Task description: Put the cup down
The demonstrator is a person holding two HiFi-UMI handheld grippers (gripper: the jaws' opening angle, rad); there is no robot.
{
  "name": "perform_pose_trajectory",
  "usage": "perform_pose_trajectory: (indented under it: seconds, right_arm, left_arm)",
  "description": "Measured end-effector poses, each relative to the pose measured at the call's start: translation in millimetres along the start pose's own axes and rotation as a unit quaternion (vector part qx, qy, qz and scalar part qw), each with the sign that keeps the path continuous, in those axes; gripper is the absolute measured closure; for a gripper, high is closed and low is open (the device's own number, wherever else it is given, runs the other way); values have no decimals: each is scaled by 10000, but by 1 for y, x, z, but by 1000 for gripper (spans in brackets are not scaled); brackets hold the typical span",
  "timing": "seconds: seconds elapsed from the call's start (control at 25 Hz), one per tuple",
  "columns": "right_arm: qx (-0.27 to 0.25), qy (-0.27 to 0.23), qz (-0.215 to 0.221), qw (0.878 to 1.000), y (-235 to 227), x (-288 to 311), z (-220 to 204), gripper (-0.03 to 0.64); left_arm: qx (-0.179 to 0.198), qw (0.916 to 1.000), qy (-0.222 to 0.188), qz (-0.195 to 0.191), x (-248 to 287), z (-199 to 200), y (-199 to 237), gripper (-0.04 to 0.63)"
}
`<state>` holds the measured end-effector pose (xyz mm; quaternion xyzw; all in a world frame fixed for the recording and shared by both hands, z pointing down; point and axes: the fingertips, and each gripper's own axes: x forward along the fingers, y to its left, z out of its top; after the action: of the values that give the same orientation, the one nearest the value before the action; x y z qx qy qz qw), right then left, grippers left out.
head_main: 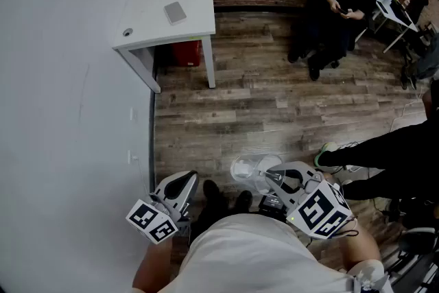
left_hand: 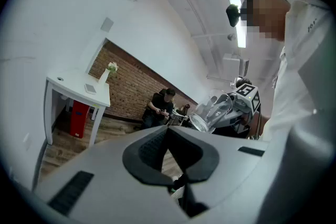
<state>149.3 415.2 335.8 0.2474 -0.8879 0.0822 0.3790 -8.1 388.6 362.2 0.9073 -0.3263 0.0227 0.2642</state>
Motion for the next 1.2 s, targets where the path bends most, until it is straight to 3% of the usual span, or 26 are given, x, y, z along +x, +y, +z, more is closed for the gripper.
perform_pose_trajectory:
  seconds: [0.28, 0.44, 0.56, 0.72, 0.88, 1.2]
  right_arm:
    - [32, 135, -9, 9999, 8, -33, -48, 588]
    - [157, 140, -57, 9998, 14, -44, -59, 588]
    - [187, 179, -165, 9995, 14, -52, -64, 588]
    - [310, 234, -255, 9989, 18, -53, -69, 588]
    - [342, 279, -247, 9987, 22, -42, -66, 588]
    - [406, 397, -252, 9981, 31, -24, -51, 588]
  left_arm:
    - [369, 9992, -12, 177, 2, -16, -57, 592]
    - [1139, 9933, -123, 159, 3, -3, -80, 592]
    - [1551, 9876, -226, -5, 11, 5, -97, 511]
    - [1613, 9863, -184, -277, 14, 3, -107, 451]
    - [1626, 9864, -106, -234, 3, 1, -95, 423]
    - [1614, 9863, 22, -329, -15, 4, -75, 414]
